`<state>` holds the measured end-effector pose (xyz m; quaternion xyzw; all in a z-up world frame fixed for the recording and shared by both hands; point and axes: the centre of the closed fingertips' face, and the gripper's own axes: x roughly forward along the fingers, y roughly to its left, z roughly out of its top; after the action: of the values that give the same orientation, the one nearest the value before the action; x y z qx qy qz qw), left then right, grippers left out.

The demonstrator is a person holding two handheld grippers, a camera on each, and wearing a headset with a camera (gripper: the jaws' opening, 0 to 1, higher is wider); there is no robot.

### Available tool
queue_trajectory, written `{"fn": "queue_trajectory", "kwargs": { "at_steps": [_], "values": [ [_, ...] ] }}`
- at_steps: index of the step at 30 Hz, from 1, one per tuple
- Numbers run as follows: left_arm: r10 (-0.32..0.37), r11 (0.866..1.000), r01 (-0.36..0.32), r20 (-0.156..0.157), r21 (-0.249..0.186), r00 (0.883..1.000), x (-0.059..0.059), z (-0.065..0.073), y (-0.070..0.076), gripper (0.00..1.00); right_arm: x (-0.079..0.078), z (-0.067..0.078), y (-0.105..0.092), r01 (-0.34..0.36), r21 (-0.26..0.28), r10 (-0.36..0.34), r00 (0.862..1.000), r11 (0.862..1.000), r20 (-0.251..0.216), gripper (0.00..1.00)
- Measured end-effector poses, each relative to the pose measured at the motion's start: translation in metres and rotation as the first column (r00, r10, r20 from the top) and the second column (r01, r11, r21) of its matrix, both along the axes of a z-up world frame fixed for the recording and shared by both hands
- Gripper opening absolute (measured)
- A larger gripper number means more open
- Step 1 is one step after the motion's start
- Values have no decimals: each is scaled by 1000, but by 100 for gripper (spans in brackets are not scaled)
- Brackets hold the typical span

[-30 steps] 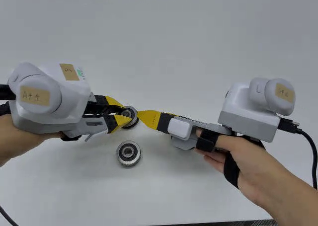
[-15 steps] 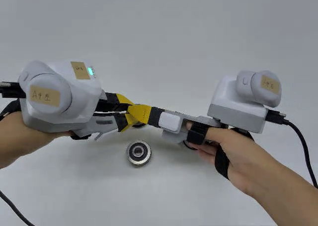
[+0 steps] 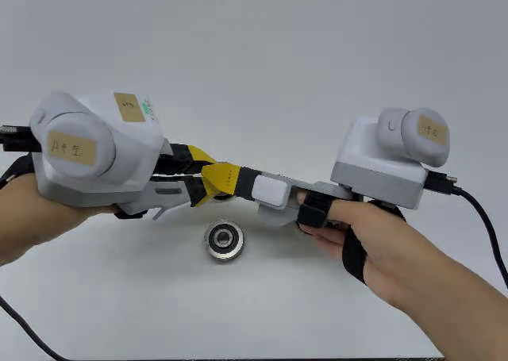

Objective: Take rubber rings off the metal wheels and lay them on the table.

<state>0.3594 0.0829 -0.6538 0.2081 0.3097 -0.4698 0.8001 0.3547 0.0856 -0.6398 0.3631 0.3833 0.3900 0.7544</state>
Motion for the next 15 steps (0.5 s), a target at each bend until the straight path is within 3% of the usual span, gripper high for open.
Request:
{"fn": "queue_trajectory", "kwargs": {
  "at_steps": [11, 15],
  "values": [
    [-7, 1000, 7, -2, 10, 1000, 0, 0, 0, 13, -6, -2, -1, -32, 9, 32, 999, 999, -27, 41],
    [-8, 1000, 8, -4, 10, 1000, -1, 0, 0, 13, -7, -2, -3, -24, 13, 24, 1000, 1000, -18, 40]
  ]
}}
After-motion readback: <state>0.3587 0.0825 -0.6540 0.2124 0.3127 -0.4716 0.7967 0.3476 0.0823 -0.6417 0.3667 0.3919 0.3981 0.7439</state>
